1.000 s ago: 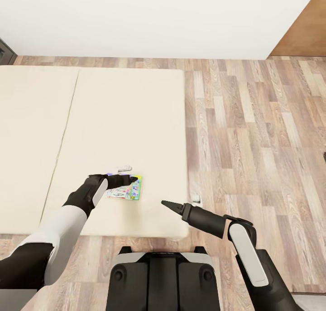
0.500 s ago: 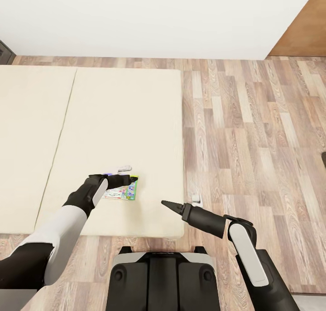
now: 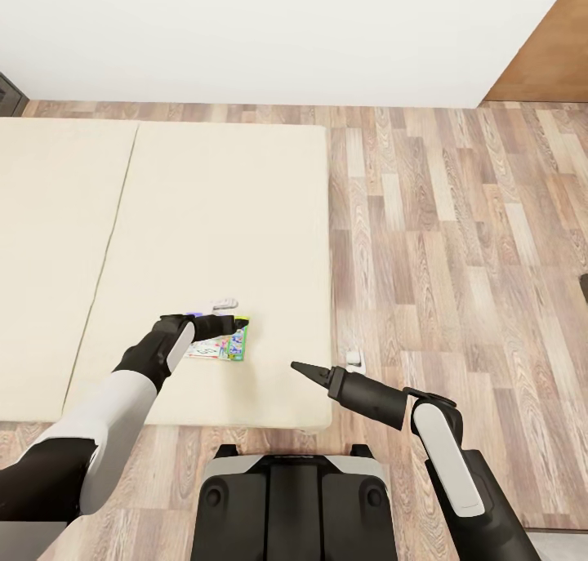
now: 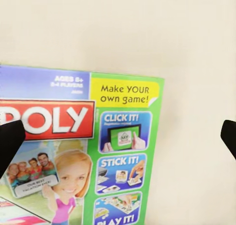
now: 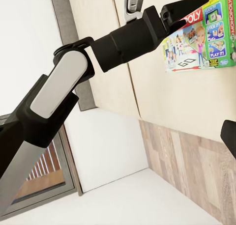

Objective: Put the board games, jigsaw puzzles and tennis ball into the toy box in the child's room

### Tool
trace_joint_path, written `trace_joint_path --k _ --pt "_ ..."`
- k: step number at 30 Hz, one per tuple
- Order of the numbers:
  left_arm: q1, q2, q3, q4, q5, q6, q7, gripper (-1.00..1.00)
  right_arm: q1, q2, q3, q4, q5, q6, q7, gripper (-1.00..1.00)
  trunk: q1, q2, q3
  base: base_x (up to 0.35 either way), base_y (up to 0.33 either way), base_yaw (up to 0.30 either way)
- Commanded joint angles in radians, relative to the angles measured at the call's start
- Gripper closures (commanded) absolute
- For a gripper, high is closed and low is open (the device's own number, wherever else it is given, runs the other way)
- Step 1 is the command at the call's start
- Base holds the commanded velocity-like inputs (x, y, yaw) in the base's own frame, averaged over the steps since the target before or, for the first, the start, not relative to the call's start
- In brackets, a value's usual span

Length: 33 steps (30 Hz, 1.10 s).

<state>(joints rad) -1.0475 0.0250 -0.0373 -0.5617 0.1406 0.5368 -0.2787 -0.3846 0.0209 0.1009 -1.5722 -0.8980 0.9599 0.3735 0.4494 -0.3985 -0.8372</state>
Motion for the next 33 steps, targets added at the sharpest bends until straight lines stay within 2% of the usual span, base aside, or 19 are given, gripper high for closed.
trace_joint_path --k 1,9,20,29,33 --pt "0.000 0.001 -0.004 -0.001 0.010 0.006 0.002 -1.00 0.000 0.001 -0.001 0.000 0.007 0.004 0.007 -1.00 0.001 -0.001 -0.001 0.000 0.000 0.000" --pt "0.000 0.002 -0.003 -0.028 0.005 0.017 0.024 -1.00 0.000 0.001 -0.001 0.000 0.007 0.005 0.007 -1.00 0.001 -0.001 -0.001 0.000 0.000 0.000" --pt "0.000 0.007 0.001 -0.109 0.008 0.105 0.116 -1.00 0.000 0.001 -0.001 0.000 0.007 0.005 0.007 -1.00 0.001 -0.001 -0.001 0.000 0.000 0.000" --pt "0.000 0.014 0.001 -0.156 0.007 0.166 0.124 -1.00 0.000 0.001 -0.001 0.000 0.007 0.006 0.007 -1.00 0.001 -0.001 -0.001 0.000 0.000 0.000" --pt "0.001 0.025 0.001 -0.162 0.008 0.181 0.122 -1.00 0.000 0.001 -0.001 0.000 0.007 0.007 0.007 -1.00 0.001 -0.001 -0.001 0.000 0.000 0.000"
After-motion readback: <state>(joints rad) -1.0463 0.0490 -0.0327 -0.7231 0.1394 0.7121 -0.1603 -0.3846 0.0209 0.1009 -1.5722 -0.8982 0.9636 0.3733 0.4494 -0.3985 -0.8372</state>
